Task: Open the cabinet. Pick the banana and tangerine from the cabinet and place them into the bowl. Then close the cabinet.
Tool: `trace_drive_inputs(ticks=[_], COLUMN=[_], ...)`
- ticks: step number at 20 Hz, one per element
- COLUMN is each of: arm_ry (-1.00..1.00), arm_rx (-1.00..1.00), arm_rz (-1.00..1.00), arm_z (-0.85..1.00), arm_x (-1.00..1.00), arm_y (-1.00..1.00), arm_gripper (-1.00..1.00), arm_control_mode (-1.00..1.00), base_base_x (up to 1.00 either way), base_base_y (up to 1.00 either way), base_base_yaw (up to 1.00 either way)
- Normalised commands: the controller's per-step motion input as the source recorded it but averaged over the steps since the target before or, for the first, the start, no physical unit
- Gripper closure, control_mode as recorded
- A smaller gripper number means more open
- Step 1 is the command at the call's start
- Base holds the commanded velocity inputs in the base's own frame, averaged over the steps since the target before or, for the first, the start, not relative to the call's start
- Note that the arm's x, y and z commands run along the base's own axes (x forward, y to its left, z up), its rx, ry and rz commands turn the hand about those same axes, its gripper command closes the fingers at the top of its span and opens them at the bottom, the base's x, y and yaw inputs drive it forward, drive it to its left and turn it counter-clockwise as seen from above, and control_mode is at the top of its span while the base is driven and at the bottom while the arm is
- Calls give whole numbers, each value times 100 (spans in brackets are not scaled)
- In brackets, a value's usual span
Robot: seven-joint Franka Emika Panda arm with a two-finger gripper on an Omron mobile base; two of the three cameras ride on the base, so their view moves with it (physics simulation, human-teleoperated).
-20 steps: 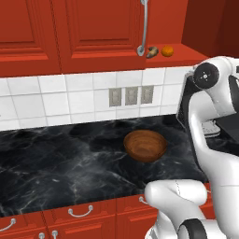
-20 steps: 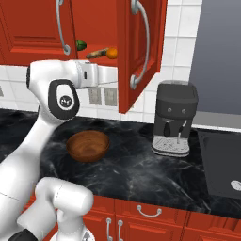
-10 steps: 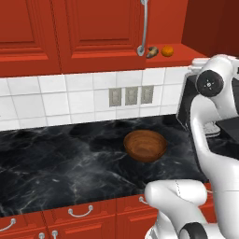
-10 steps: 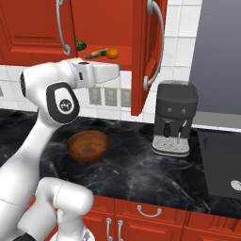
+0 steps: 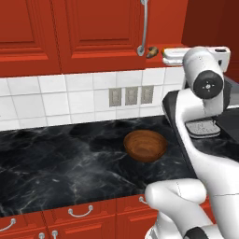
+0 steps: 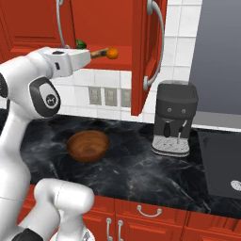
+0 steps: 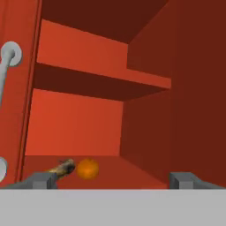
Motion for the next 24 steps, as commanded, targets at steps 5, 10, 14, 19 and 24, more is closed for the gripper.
trace_drive_inputs(ticks=[5,10,14,19,24], arm_ry=[-2,0,0,-2,-1], arm_rx=[6,3,0,2,0], arm_rz=[38,24,8,1,0], arm_z=[2,0,0,0,0], arm_x=[0,6,0,1,12], arm_y=[75,59,22,23,7], arm_gripper=[-100,-100,-100,-100,-100], arm_control_mode=[-100,-100,-100,-100,-100], base_base_x=[0,0,0,0,0], base_base_y=[0,0,0,0,0], base_base_yaw=[0,0,0,0,0])
